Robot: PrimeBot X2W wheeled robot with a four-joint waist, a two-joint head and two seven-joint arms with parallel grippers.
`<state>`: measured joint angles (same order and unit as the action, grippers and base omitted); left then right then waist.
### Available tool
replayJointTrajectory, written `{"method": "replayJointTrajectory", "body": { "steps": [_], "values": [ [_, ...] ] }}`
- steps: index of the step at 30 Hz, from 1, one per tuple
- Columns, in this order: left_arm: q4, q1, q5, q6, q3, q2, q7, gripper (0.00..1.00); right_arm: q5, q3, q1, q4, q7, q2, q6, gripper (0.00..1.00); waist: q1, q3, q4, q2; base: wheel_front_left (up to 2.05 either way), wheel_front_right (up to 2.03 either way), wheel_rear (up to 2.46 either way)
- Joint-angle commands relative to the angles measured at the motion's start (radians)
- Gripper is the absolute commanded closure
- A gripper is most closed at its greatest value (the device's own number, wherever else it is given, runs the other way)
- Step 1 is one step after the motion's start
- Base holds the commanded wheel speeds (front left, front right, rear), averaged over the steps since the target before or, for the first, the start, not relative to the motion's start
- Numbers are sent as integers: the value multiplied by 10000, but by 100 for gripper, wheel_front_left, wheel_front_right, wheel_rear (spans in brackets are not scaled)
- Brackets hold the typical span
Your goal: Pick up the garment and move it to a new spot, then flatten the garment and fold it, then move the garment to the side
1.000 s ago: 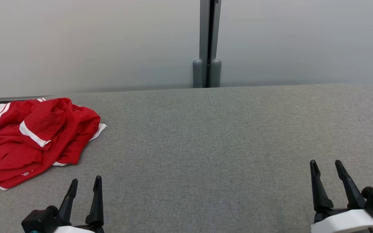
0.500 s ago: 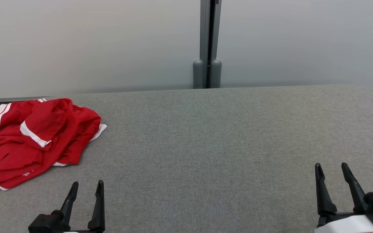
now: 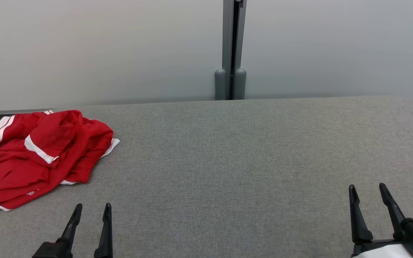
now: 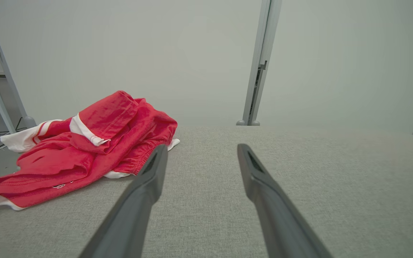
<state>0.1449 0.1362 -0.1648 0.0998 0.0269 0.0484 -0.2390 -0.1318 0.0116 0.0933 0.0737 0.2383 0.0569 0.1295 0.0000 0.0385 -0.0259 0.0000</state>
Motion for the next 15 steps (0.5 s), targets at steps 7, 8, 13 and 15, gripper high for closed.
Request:
{"method": "replayJointTrajectory", "body": {
  "steps": [7,8,13,15],
  "values": [
    [-92,195,660,-52,10,40,-208,0,500,145,187,16,228,-7,21,0,0,10,-17,0,0,0,0],
    [-74,192,720,-52,8,40,-211,0,550,164,203,24,238,-8,21,0,0,12,-19,0,0,0,0],
    [119,190,562,8,43,40,-276,0,709,210,211,81,296,-20,22,0,0,40,-6,0,0,0,0],
    [130,198,531,14,47,39,-276,0,718,205,210,93,296,-23,22,0,0,45,-2,0,0,0,0]
  ]
}}
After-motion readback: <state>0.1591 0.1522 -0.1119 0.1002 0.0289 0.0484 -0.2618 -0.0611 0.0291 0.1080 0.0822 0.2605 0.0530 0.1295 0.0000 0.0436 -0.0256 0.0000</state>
